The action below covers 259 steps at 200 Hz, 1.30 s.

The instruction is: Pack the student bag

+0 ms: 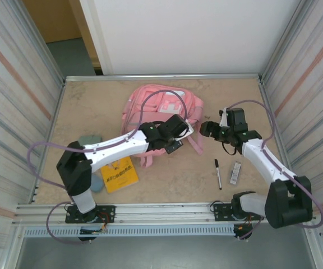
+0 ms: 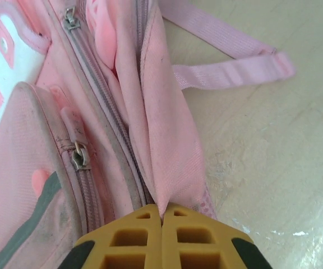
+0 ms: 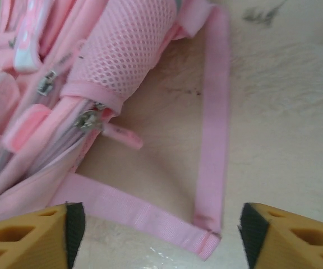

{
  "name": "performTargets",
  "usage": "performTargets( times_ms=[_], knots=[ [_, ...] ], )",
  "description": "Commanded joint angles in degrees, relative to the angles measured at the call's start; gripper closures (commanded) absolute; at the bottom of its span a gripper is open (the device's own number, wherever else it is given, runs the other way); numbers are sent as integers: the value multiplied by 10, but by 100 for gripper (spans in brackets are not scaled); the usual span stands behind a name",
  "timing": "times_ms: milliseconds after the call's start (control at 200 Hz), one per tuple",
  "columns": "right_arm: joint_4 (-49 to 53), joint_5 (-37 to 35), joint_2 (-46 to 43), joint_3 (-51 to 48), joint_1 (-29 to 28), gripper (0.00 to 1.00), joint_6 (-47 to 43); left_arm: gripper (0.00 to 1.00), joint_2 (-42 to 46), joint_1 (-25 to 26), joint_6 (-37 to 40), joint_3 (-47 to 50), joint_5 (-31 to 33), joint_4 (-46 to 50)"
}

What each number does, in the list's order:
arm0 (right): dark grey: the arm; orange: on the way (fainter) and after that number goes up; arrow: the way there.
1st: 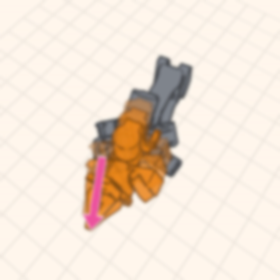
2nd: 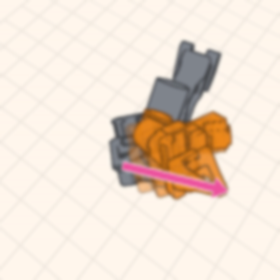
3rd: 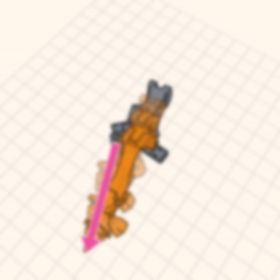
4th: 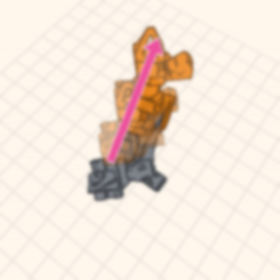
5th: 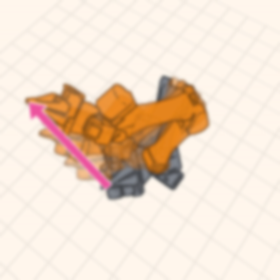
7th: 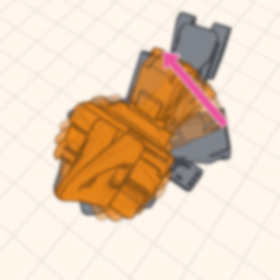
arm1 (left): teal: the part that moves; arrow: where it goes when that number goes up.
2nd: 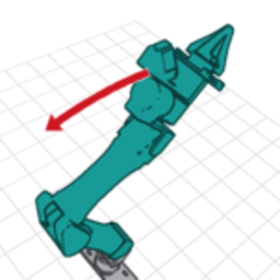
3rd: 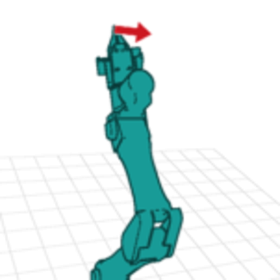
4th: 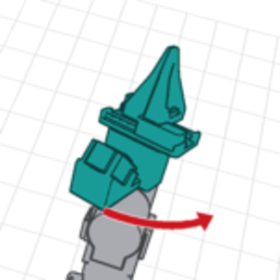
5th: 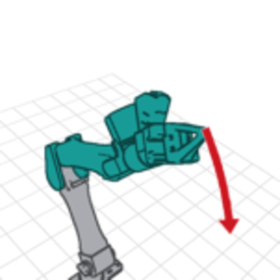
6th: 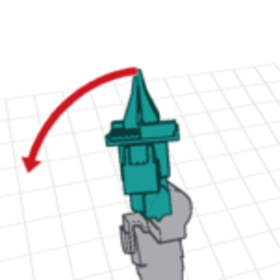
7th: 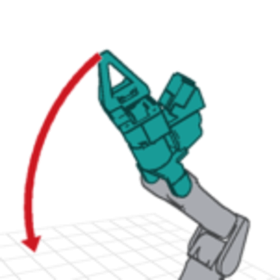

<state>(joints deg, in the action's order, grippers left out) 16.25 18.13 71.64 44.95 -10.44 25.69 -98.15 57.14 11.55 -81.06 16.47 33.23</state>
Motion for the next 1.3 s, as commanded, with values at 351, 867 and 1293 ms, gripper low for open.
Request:
performTargets(
  times_ms=[351,867,1293],
  knots=[
    [-125,47,43,-15,-38,37,-78,100,74,-5,71,19,-49,-38],
    [-180,110,72,-17,-40,58,-199,100,116,-5,101,36,-62,-42],
    [-187,90,35,-22,-31,100,-194,100,142,-5,104,61,-77,-45]
  ],
)
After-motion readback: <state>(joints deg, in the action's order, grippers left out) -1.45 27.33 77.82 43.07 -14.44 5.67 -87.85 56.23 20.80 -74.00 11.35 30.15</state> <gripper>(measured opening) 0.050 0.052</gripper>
